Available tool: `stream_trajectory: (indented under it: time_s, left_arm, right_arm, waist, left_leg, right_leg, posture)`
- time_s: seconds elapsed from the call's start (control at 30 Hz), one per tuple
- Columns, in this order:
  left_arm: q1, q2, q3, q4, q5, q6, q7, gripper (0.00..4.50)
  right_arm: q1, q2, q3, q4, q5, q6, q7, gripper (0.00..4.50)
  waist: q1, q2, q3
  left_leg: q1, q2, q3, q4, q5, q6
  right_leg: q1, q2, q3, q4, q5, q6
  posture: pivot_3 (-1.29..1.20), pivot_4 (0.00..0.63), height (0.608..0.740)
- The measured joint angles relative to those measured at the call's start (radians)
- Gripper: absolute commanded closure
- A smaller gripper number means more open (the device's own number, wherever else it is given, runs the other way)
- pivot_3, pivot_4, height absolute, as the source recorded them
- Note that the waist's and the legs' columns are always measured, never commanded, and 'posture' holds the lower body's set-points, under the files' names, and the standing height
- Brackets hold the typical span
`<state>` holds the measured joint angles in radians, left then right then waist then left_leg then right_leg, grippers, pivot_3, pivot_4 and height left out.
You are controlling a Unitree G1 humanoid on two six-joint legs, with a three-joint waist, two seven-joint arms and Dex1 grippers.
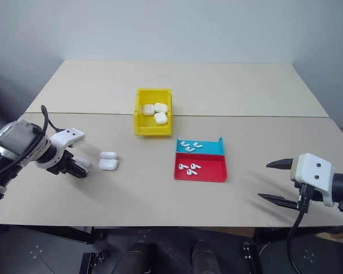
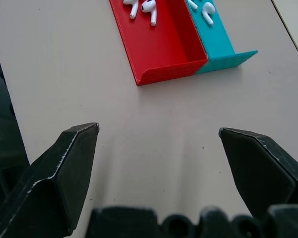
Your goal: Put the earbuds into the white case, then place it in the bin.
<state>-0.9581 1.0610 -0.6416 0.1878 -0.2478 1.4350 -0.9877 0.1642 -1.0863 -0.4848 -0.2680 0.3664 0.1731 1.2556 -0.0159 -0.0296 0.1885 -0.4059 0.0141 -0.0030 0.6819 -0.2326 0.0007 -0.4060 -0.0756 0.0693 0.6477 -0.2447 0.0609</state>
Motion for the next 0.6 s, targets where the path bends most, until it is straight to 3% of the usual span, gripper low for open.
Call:
stream_trajectory:
  time_s: [0.1, 0.23, 0.37, 0.5, 0.6]
  left_arm:
    - [0.032, 0.037, 0.026, -0.055, -0.003, -0.032, -0.008, 1.74]
    - [0.048, 0.160, 0.081, -0.161, -0.008, -0.102, -0.046, 1.74]
    - [0.129, 0.214, 0.236, -0.217, -0.013, -0.187, -0.030, 1.74]
    - [0.318, 0.150, 0.557, -0.330, -0.087, -0.347, 0.000, 1.74]
    - [0.436, -0.005, 0.723, -0.430, -0.130, -0.508, 0.043, 1.74]
  right_arm:
    - [-0.002, 0.000, 0.000, -0.001, 0.000, 0.001, 0.000, 0.00]
    - [-0.013, -0.001, -0.001, -0.009, 0.011, 0.013, 0.001, 0.00]
    - [-0.072, -0.016, -0.006, -0.017, 0.034, 0.049, 0.000, 0.00]
    - [-0.133, -0.018, 0.004, -0.017, 0.049, 0.050, -0.001, 0.00]
    - [-0.195, -0.019, 0.029, -0.014, 0.052, 0.051, -0.001, 0.00]
  waist:
    - [-0.003, 0.000, 0.000]
    - [-0.003, -0.001, 0.001]
    - [-0.001, -0.001, 0.001]
    - [0.003, -0.001, 0.001]
    - [0.007, -0.001, 0.000]
  left_leg:
    - [-0.001, 0.000, 0.000, 0.000, 0.000, 0.000]
    - [0.000, 0.000, 0.000, 0.000, 0.000, 0.000]
    - [0.001, 0.001, 0.000, 0.000, 0.000, 0.000]
    - [0.000, 0.001, 0.000, 0.000, 0.000, 0.000]
    - [-0.001, 0.000, 0.000, 0.001, 0.000, 0.000]
  right_leg:
    - [-0.001, 0.000, 0.000, 0.000, 0.000, 0.000]
    - [-0.001, 0.000, 0.000, 0.000, 0.000, 0.000]
    - [0.000, 0.000, 0.000, 0.000, 0.000, 0.000]
    - [0.000, -0.001, -0.001, -0.001, 0.000, 0.000]
    - [0.001, -0.002, -0.001, -0.001, 0.001, 0.000]
  posture:
    - [0.00, 0.150, 0.740]
    - [0.00, 0.150, 0.740]
    - [0.00, 0.150, 0.740]
    - [0.00, 0.150, 0.740]
    - [0.00, 0.150, 0.740]
